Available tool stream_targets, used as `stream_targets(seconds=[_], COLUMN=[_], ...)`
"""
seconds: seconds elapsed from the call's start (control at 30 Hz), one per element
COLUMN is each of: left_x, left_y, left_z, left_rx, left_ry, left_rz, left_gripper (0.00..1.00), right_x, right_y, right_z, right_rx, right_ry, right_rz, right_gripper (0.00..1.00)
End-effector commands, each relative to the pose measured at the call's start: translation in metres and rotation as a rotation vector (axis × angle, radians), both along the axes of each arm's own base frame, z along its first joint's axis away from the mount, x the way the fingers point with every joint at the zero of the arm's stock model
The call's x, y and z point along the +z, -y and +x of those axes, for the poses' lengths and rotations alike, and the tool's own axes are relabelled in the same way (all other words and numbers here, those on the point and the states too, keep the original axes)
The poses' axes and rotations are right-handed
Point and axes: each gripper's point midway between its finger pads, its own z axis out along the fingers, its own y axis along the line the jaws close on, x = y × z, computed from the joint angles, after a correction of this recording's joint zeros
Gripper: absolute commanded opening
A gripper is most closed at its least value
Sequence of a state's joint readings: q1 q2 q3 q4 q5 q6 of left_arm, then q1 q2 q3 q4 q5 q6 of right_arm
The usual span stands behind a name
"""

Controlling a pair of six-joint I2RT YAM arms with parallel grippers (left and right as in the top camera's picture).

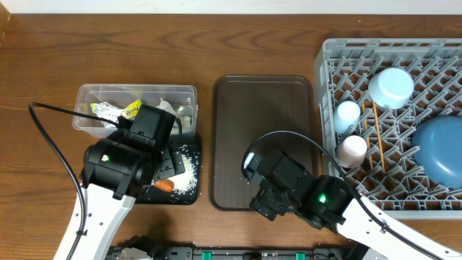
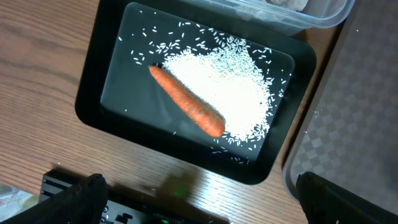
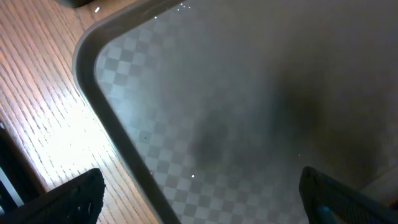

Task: Sort waste into correct bins and load items into the dishwasher rack

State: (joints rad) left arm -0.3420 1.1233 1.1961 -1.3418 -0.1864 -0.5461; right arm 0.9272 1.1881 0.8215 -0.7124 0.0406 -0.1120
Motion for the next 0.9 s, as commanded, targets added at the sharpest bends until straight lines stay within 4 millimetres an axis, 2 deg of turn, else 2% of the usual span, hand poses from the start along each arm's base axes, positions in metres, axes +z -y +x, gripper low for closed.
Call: stream_targets(seconds=[0.0, 0.1, 0.87], left_x=[-0.0004, -0.0004, -0.0005], left_y=[-0.0022, -0.0022, -0.0022], left_z=[-0.0007, -0.0007, -0.0008], left_rx=[0.003, 0.003, 0.003], left_ry=[-0.004, -0.004, -0.004], left_rz=[0.007, 0.007, 0.007], left_gripper=[1.00, 1.00, 1.00], right_x=[0.0027, 0.0025, 0.0026], right_y=[0.0028, 0.0080, 0.0101], right_z=[0.0025, 0.0072, 0.0091], right_rx=[-0.027, -0.046, -0.054], right_ry=[0.006, 0.032, 0.043], right_rz=[0.005, -0.020, -0.030], right_gripper=[0.99, 0.99, 0.99])
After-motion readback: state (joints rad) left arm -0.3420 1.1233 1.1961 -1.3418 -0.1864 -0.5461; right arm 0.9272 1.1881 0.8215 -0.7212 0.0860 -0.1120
